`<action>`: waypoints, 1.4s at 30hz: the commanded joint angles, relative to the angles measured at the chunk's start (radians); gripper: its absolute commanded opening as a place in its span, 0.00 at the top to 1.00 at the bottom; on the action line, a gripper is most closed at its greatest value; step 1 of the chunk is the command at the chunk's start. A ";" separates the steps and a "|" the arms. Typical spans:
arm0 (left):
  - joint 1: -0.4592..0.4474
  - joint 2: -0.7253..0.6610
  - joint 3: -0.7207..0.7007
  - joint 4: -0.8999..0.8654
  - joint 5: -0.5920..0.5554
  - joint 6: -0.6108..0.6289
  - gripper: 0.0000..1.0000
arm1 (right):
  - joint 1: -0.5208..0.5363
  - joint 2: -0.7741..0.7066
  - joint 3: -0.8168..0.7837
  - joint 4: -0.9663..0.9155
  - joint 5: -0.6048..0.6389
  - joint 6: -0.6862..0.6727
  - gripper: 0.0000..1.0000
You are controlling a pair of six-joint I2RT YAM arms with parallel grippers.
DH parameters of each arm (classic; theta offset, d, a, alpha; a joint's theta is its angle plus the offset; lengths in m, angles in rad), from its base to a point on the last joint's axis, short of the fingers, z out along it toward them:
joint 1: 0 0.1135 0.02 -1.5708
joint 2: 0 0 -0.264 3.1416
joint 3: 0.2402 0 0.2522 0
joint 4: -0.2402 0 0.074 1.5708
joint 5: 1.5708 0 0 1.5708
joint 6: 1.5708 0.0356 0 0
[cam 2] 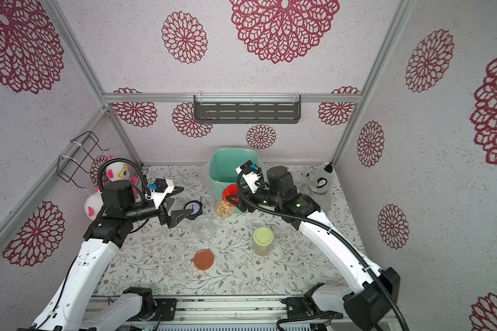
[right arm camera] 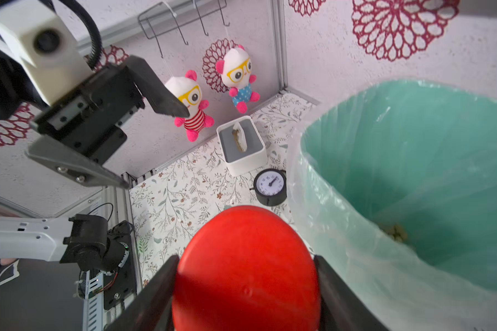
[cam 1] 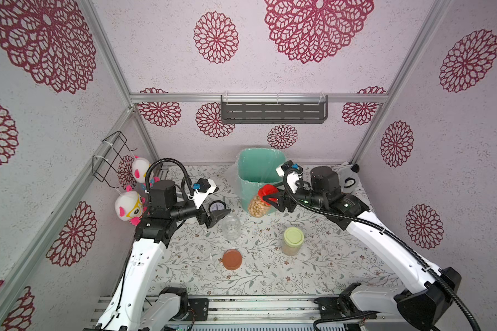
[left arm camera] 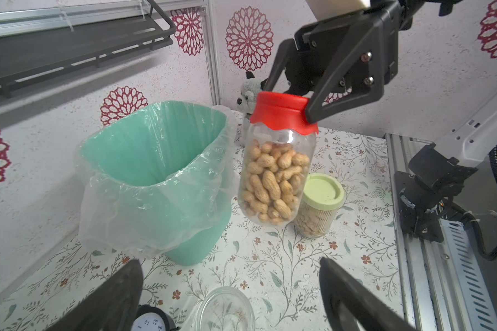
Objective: Empty moldy peanuts from jars
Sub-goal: Pick up the jar from the center of the board.
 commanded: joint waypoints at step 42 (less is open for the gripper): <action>-0.190 0.256 -0.069 0.507 -0.150 -0.213 0.03 | 0.000 0.206 0.162 0.386 -0.200 0.197 1.00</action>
